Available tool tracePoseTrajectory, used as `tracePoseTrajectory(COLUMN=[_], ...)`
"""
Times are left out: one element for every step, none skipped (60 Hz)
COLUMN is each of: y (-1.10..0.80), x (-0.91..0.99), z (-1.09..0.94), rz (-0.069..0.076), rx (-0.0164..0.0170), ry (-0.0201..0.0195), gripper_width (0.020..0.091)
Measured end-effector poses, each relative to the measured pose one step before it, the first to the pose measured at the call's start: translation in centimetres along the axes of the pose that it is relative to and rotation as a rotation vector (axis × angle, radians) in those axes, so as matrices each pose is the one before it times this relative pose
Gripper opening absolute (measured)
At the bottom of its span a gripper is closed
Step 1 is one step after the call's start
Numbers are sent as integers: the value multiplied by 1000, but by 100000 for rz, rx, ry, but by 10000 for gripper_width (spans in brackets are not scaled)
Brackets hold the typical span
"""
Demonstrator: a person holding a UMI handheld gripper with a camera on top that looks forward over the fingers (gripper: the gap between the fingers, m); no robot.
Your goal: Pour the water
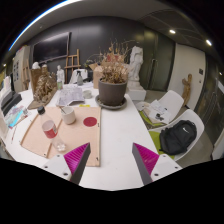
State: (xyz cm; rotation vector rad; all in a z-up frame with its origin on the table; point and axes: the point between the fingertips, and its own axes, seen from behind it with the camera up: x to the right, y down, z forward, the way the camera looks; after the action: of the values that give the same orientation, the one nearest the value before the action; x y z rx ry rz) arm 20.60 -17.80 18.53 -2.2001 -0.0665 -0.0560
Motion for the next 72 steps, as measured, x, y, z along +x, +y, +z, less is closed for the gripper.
tracePoseTrajectory(y=[17, 50, 43, 91, 101, 129, 133, 105, 110, 75, 131, 99, 127, 155, 150, 156, 141, 122, 133, 152, 174, 143, 96, 30, 43, 46, 61, 64, 81, 72, 75, 33, -9, -2, -1, 11, 23, 27, 34, 21, 3, -7, 19, -18, -21, 1, 58, 74, 69, -1, 0, -24, 26, 37, 63, 103, 122, 47, 39, 19, 13, -24, -32, -21, 62, -6, -131, -57, -34, 4, 9, -23], x=[-280, -226, -248, -267, -270, -284, -263, -251, -320, -344, -6, -529, -503, -473, -539, -563, -575, -549, -576, -638, -664, -661, -688, -692, -715, -703, -636, -723, -646, -633, -689, -677, -681, -620, -645, -656, -642, -630, -576, -563, -509, -454, -399, -331, -301, -268, -195, -163, -148, -141, -105, -127, -149, -109, -75, -81, -160, -19, 4, 39, 40, 45, 34, 55, 133, -29, -50, 68, 28, -37, -9, 71], z=[114, 11, 25, 51, 67, 74, 60, 31, 53, 44, -8, 88, 77, 64, 66, 45, 62, 66, 52, 46, 80, 79, 126, 130, 159, 222, 169, 231, 240, 279, 317, 303, 344, 365, 369, 449, 463, 470, 530, 551, 567, 587, 597, 576, 599, 594, 596, 577, 551, 538, 519, 495, 495, 460, 456, 436, 406, 360, 333, 304, 253, 244, 235, 190, 443, 38, -151, 5, 36, 28, 29, -6], rz=[236, 200, 156, 106, 21, -5, 14, 8, -41, -86, -125, -98, -90, -81, -93, -93, -111, -91, -132, -157, -221, -259, -244, -317, -349, -378, -457, -481, -506, -479, -492, -421, -317, -247, -163, -78, 1, 66, 85, 114, 88, -4, -67, -24, -23, 0, 10, 25, 109, 236, 447, 509, 526, 519, 575, 588, 570, 571, 607, 549, 563, 403, 306, 196, 165, -20, 58, 99, 50, -126, -215, -239], rx=[-96, -119, -137, -167, -216, -304, -273, -188, -69, 51, 112, 10, -74, -43, 11, 63, 111, 135, 164, 167, 199, 389, 670, 819, 872, 918, 893, 913, 840, 784, 758, 834, 918, 917, 826, 748, 615, 571, 567, 629, 672, 609, 539, 588, 667, 586, 373, 137, 108, 242, 411, 486, 421, 242, 96, -31, -27, 13, 141, 179, 324, 451, 499, 389, 295, 308, 422, 377, 255, 83, -14, 81], ry=[-496, -497, -417, -288, -162, -47, 75, 107, 27, -74, -253, -79, -81, -204, -357, -560, -587, -583, -549, -613, -628, -624, -581, -603, -625, -579, -676, -593, -430, -195, -243, -293, -206, -267, -250, -326, -307, -338, -340, -223, -90, -12, 89, 218, 375, 493, 564, 621, 667, 687, 620, 515, 412, 452, 478, 386, 235, 404, 592, 541, 622, 548, 583, 576, -12, 438, 655, 489, 213, -96, -38, 248], gripper_width=[855, 855, 856, 855, 855, 853, 854, 854, 855, 855, 855, 856, 856, 855, 857, 854, 856, 859, 857, 860, 859, 858, 856, 857, 858, 858, 858, 858, 858, 859, 857, 856, 859, 857, 856, 857, 856, 856, 855, 857, 854, 856, 855, 855, 857, 856, 856, 855, 855, 856, 857, 854, 854, 854, 851, 840, 824, 797, 759, 718, 678, 641, 606, 566, 523, 480, 460, 458, 447, 425, 414, 405])
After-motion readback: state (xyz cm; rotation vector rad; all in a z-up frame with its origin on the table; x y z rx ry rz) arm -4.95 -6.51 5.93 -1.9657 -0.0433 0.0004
